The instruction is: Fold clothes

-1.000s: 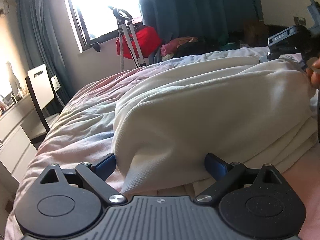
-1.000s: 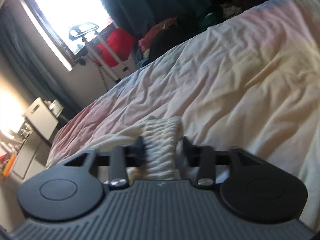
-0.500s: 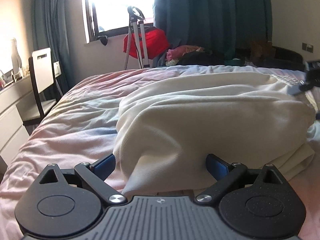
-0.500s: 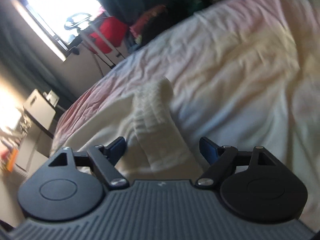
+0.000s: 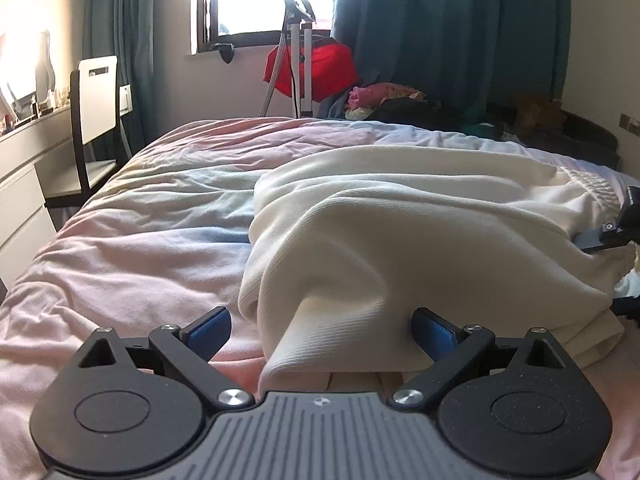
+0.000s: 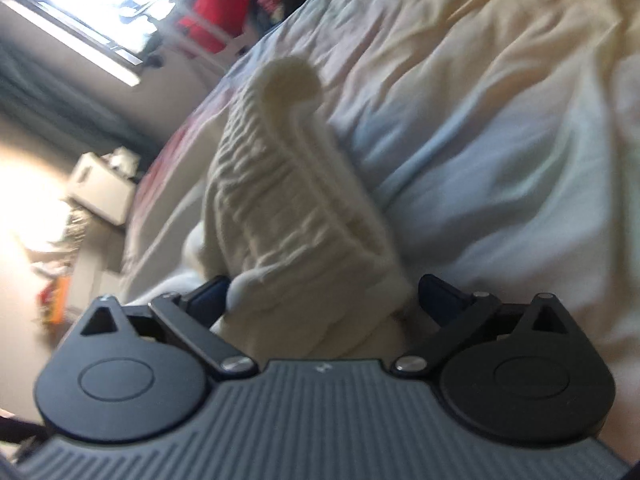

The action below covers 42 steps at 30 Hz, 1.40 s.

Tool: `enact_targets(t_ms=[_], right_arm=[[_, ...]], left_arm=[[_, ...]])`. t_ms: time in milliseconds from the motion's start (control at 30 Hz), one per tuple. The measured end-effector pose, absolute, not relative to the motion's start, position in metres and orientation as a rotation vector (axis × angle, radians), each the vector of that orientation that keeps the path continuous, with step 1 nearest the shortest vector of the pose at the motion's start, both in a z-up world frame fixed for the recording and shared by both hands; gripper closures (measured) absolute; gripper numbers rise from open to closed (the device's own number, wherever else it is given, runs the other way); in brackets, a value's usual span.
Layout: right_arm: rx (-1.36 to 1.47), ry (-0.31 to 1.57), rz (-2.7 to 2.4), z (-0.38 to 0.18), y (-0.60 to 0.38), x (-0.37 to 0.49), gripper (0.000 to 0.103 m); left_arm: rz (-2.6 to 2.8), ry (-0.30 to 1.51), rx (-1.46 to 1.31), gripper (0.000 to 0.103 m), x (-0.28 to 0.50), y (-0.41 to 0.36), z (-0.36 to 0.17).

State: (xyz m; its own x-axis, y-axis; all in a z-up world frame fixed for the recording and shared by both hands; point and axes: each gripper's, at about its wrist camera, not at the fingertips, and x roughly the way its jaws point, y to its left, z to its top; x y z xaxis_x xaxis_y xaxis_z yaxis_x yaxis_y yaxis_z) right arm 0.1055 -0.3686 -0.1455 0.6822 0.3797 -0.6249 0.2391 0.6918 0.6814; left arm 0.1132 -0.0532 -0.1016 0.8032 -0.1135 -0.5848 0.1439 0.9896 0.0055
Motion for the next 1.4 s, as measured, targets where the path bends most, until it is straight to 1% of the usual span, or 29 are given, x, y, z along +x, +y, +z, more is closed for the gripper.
enact_targets(t_ms=[167, 300, 433, 567, 600, 667, 733, 800, 867, 967, 1067, 1200, 1267, 1367, 1400], right_arm=[[0.806, 0.852, 0.129, -0.156, -0.363, 0.117, 0.0], [0.794, 0.813, 0.18, -0.147, -0.355, 0.116, 0.0], [0.805, 0.725, 0.279, -0.129, -0.35, 0.112, 0.0], [0.829, 0.701, 0.281, -0.125, -0.349, 0.107, 0.0], [0.809, 0.728, 0.257, -0.128, -0.349, 0.109, 0.002], [0.763, 0.787, 0.192, -0.132, -0.352, 0.113, 0.02], [0.741, 0.792, 0.161, -0.129, -0.348, 0.113, 0.023], [0.725, 0.784, 0.137, -0.124, -0.344, 0.111, 0.031], [0.747, 0.769, 0.102, -0.12, -0.346, 0.106, 0.051], [0.782, 0.724, 0.067, -0.113, -0.35, 0.098, 0.065], [0.768, 0.664, 0.056, -0.102, -0.347, 0.096, 0.067], [0.705, 0.64, 0.037, -0.097, -0.337, 0.095, 0.067], [0.689, 0.651, 0.025, -0.1, -0.338, 0.096, 0.067], [0.737, 0.67, 0.013, -0.106, -0.338, 0.103, 0.067], [0.755, 0.674, 0.012, -0.108, -0.339, 0.103, 0.067]], left_arm=[[-0.138, 0.629, 0.042, 0.005, 0.114, -0.054, -0.102], [-0.139, 0.634, 0.044, 0.005, 0.115, -0.055, -0.102], [-0.142, 0.641, 0.032, 0.005, 0.118, -0.054, -0.101], [-0.156, 0.661, -0.013, 0.004, 0.121, -0.051, -0.101], [-0.157, 0.666, -0.021, 0.004, 0.121, -0.051, -0.101], [-0.168, 0.679, -0.057, 0.004, 0.124, -0.047, -0.101], [-0.188, 0.691, -0.127, 0.004, 0.128, -0.039, -0.1], [-0.212, 0.696, -0.219, 0.004, 0.13, -0.027, -0.099], [-0.241, 0.699, -0.328, 0.003, 0.133, -0.014, -0.096], [-0.314, 0.694, -0.536, 0.0, 0.135, 0.01, -0.095], [-0.323, 0.682, -0.709, 0.0, 0.14, 0.033, -0.098], [-0.28, 0.728, -0.825, 0.0, 0.155, 0.049, -0.115], [-0.304, 0.763, -0.85, 0.001, 0.165, 0.047, -0.123], [-0.362, 0.775, -0.803, 0.002, 0.176, 0.035, -0.127], [-0.359, 0.766, -0.769, 0.006, 0.177, 0.031, -0.125]])
